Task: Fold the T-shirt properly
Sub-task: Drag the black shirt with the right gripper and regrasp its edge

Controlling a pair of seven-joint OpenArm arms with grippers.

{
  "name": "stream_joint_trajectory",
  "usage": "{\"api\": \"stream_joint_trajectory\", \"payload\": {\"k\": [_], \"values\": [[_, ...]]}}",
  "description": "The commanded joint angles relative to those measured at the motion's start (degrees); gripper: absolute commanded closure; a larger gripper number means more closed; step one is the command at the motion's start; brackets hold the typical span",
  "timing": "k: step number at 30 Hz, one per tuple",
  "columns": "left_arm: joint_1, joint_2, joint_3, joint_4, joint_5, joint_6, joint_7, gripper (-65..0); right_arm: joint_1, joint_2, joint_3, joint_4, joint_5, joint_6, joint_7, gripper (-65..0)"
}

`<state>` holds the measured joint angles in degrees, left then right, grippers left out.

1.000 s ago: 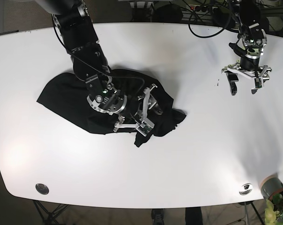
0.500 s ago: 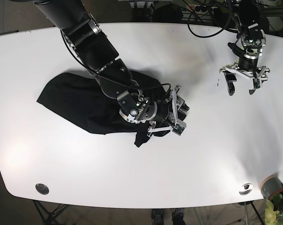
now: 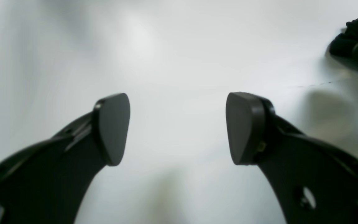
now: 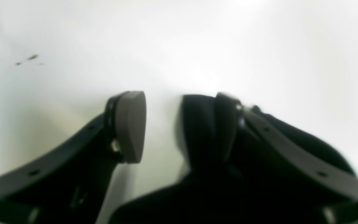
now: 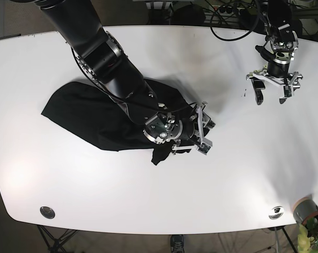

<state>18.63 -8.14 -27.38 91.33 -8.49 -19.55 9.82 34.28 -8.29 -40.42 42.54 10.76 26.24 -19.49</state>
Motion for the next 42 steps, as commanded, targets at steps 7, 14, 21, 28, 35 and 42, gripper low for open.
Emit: {"api": "stream_joint_trajectory", "payload": {"k": [7, 14, 21, 28, 35, 42], "values": [[-0.1, 0.0, -0.4, 0.9, -0.6, -0.1, -1.4, -44.6, 2.3, -0.3, 0.4, -5.2, 0.8, 0.09, 7.0, -34.1], [-0.1, 0.0, -0.4, 0.8, -0.6, -0.1, -1.4, -44.6, 2.2, -0.2, 0.0, -10.7, 0.7, 0.09, 12.1, -33.9], [-0.1, -0.1, -0.5, 0.8, -0.6, -0.1, -1.4, -44.6, 1.4, -0.3, 0.1, -13.4, -5.1, -2.02, 16.5, -33.5], [-0.1, -0.2, -0.6, 0.8, -0.6, -0.1, -1.4, -44.6, -0.5, -0.4, 0.2, -11.5, -11.9, -6.94, 16.8, -23.5], [-0.1, -0.3, -0.6, 0.8, -0.6, -0.1, -1.4, -44.6, -1.0, -0.3, 0.5, -7.9, -11.8, -7.12, 13.8, -2.2], [-0.1, -0.3, -0.4, 0.8, -0.6, -0.1, -1.4, -44.6, -4.4, 0.3, 0.6, 7.4, -12.2, -7.12, 4.5, -2.4]]}}
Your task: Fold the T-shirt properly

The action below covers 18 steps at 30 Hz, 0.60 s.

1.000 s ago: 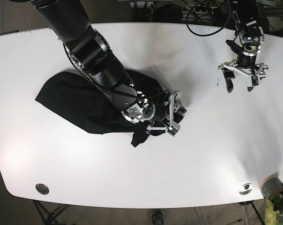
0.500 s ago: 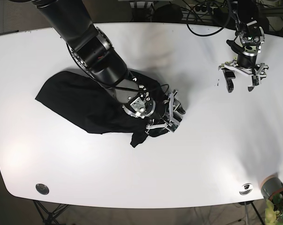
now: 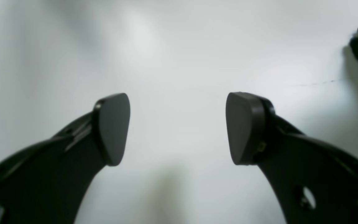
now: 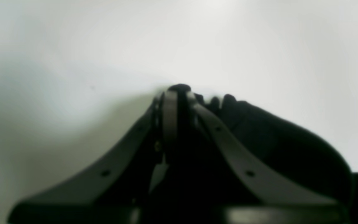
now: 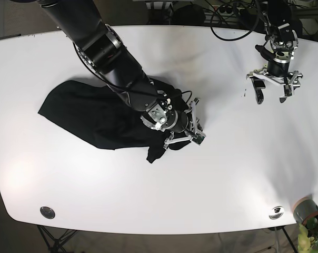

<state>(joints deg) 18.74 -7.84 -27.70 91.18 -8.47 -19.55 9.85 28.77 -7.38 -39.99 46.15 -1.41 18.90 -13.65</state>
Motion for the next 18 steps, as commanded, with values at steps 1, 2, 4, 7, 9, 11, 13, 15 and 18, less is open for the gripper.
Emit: {"api": "stream_joint_trajectory", "payload": {"k": [1, 2, 4, 7, 9, 11, 13, 15, 18], "values": [[-0.3, -0.6, -0.1, 0.9, -0.6, -0.1, -1.5, -44.6, 0.9, -0.2, 0.1, 6.2, 0.0, 0.23, -3.0, -2.4], [-0.4, -0.6, -0.1, 0.9, -0.6, -0.1, -1.5, -44.6, 0.5, 0.5, 0.1, 10.1, 0.0, 0.23, -5.9, -2.4], [-0.4, -0.5, -0.1, 1.0, -0.6, -0.1, -1.5, -44.6, 0.1, 1.1, 0.1, 15.8, 0.0, 0.14, -9.8, -2.4], [-0.4, -0.6, -0.2, 1.1, -0.6, -0.1, -1.5, -44.6, 0.5, 2.0, 0.5, 24.1, 0.0, 0.14, -15.3, -2.4], [-0.5, -0.6, -0.2, 1.1, -0.6, -0.1, -1.5, -44.6, 0.9, 2.2, 1.9, 28.3, 0.0, 0.14, -18.0, -2.4], [-0.5, -0.6, -0.2, 1.1, -0.6, -0.1, -1.5, -44.6, 2.5, 2.2, 4.5, 31.6, 0.0, 0.40, -19.9, -2.4], [-0.5, -0.6, -0.2, 1.2, -0.6, -0.1, -1.5, -44.6, 4.1, 2.2, 6.5, 33.9, 0.0, 0.58, -21.3, -2.4], [-0.5, -0.6, -0.2, 1.2, -0.6, -0.1, -1.5, -44.6, 6.2, 2.2, 8.5, 35.8, 0.0, 0.67, -23.1, -2.4], [-0.5, -0.6, -0.2, 1.3, -0.6, -0.1, -1.5, -44.6, 10.3, 2.2, 11.1, 37.5, 0.5, 0.84, -25.7, -2.4]]}}
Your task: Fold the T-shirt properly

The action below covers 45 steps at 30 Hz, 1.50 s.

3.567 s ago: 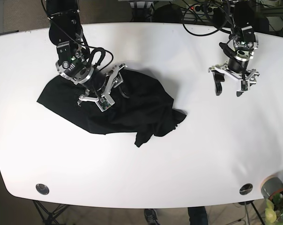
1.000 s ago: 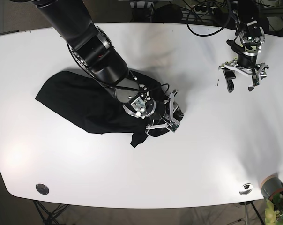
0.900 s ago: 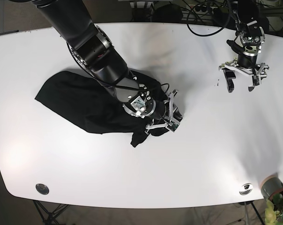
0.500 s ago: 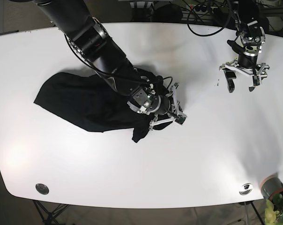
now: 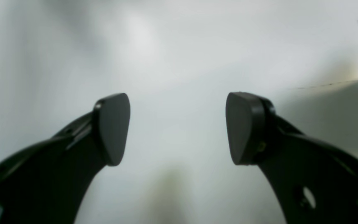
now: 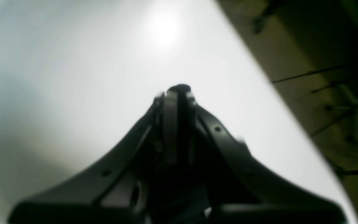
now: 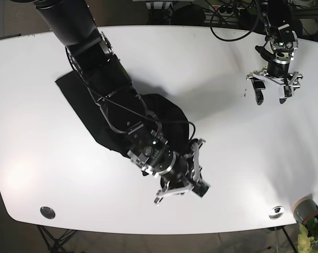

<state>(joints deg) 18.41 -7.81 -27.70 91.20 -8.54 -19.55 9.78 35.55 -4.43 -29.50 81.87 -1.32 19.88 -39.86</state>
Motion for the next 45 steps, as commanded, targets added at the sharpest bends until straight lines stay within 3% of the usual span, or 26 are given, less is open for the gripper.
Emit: {"api": "stream_joint_trajectory", "payload": {"k": [1, 9, 17, 26, 38, 45], "values": [[-0.2, -0.7, -0.1, 1.2, -0.6, -0.1, -1.4, -44.6, 4.8, -0.7, 1.2, 1.9, 0.4, 0.38, -0.1, -2.4], [-0.2, -0.5, 0.0, 1.4, -0.6, -0.1, -1.4, -44.6, 16.2, -0.5, 8.7, 2.2, 0.0, 6.89, -1.2, -2.4], [-0.3, -0.5, 0.1, 4.8, -0.6, -0.1, -1.4, -44.6, 28.4, -0.4, 13.3, 2.3, 0.0, 11.64, -6.4, -2.4], [-0.1, -0.4, 5.5, 9.2, -0.5, -0.1, -1.4, -44.6, 39.2, 2.4, 14.5, 1.9, 0.0, 12.52, -9.1, -2.4], [1.0, -0.4, 18.0, 12.4, -0.5, 0.2, -1.4, -45.0, 39.2, 4.2, 14.3, 1.1, 0.0, 12.52, -9.2, -2.4], [-0.8, 0.0, 22.1, 12.0, -0.2, 0.3, -1.4, -45.1, 39.2, 4.9, 14.6, 1.0, 0.0, 12.52, -9.3, -2.4]]}}
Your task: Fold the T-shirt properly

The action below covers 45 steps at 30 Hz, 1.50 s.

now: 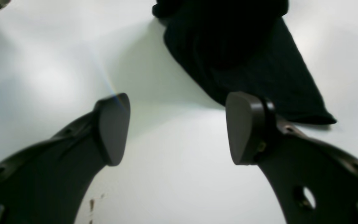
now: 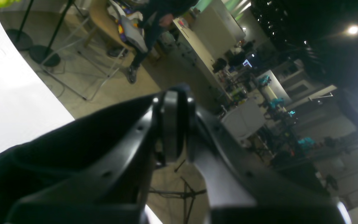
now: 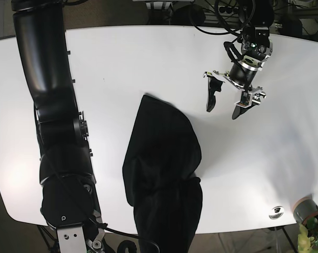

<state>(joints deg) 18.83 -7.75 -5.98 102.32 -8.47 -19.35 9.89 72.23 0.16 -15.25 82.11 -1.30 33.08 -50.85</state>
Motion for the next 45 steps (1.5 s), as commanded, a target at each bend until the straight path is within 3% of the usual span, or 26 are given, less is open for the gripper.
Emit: {"api": "stream_joint_trajectory", "payload": {"k": [1, 5, 14, 21, 27, 45], "values": [[-1.6, 0.5, 0.8, 0.7, -0.2, 0.1, -1.5, -45.3, 2.6, 0.6, 0.3, 0.8, -0.1, -0.68, 1.7, -2.4], [-2.6, 2.0, 3.0, -2.0, -0.2, 0.1, -1.5, -45.3, 2.6, 0.8, 0.3, 1.1, -0.1, -0.68, 1.7, -2.4], [-7.7, 1.6, 15.2, -8.0, 0.1, -0.1, -1.5, -45.3, 2.6, 0.8, 0.3, 0.8, -0.1, -0.68, 1.7, -2.4], [-13.1, 1.7, 24.9, -12.3, 5.9, -0.1, -1.5, -44.9, 1.8, 0.8, 0.3, 1.0, -0.1, -0.68, 1.7, -2.4], [-16.7, 1.7, 31.3, -16.3, 6.2, -0.1, -1.5, -45.0, 1.4, 0.9, 0.3, 1.0, -0.1, 0.19, 1.7, -2.4], [-21.3, 2.0, 36.5, -31.2, 6.3, 0.1, -1.5, -44.6, -0.1, 3.5, 3.6, 1.2, 0.3, 0.46, 1.8, -2.4]]}}
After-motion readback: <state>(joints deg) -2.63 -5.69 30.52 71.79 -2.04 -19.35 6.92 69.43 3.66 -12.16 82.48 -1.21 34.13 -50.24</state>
